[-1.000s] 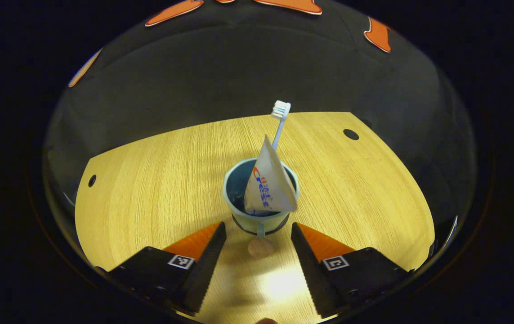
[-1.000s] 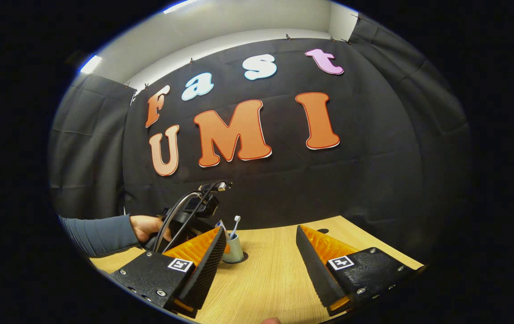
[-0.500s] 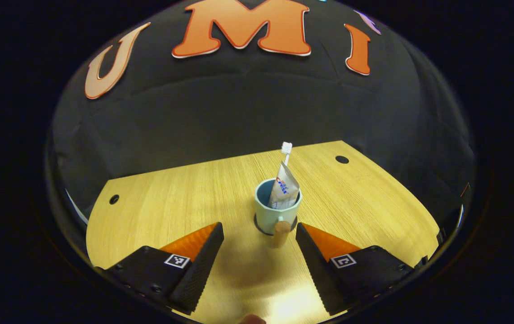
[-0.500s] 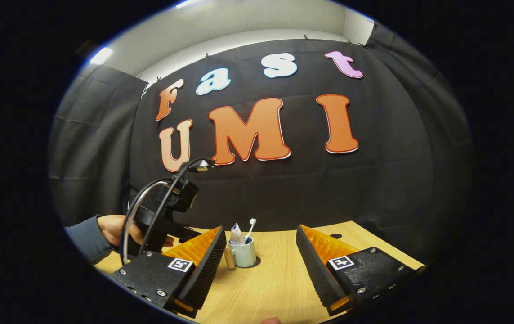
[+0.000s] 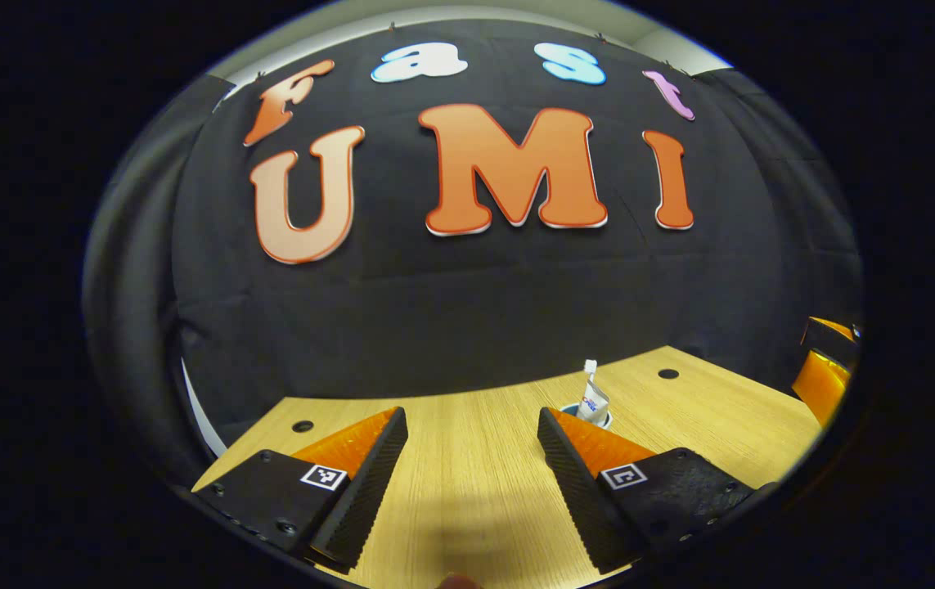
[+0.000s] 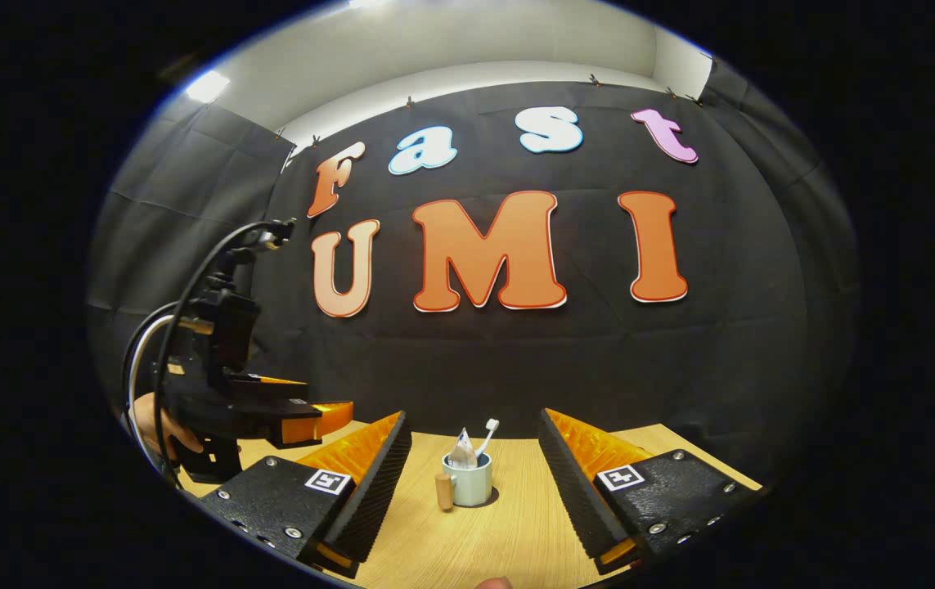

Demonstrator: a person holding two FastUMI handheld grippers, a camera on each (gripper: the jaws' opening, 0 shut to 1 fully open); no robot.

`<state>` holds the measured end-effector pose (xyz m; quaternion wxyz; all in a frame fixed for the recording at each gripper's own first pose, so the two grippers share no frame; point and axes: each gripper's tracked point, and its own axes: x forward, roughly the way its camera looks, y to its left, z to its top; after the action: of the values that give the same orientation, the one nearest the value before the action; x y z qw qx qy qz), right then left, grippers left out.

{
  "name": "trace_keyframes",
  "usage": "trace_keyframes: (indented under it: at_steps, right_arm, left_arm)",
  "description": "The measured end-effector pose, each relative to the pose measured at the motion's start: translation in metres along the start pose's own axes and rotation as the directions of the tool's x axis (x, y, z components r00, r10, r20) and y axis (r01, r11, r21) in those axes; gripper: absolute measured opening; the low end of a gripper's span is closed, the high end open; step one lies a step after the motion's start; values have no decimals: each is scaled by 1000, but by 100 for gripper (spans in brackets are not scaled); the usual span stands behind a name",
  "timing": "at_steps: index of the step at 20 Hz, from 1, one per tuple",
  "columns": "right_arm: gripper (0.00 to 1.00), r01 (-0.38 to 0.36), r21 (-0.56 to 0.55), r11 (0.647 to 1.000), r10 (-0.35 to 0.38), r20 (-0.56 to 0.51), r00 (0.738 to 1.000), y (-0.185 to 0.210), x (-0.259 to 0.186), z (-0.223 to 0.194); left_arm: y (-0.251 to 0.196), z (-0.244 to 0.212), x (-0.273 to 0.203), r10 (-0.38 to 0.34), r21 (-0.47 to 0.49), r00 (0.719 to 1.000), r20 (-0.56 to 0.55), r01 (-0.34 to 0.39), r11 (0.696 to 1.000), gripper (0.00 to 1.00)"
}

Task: Put the toothbrush and toothpaste on the desktop into the cup, then pick up the cup and place it on the coaster on the desktop.

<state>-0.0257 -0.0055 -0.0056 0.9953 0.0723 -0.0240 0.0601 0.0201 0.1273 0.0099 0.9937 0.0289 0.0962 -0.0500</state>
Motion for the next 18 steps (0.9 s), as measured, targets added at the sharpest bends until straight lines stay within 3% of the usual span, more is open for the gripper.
trace_keyframes:
  at_steps: [9, 18]
  right_arm:
    - [94, 0, -45, 999, 0, -3, 1000, 15, -3, 2]
    - [94, -14, -104, 994, 11, -27, 1000, 38, -19, -2]
  left_arm:
    - [-2, 4, -32, 10, 6, 987, 159, -11, 1000, 96]
    - [2, -7, -81, -1, -10, 978, 208, 3, 1000, 98]
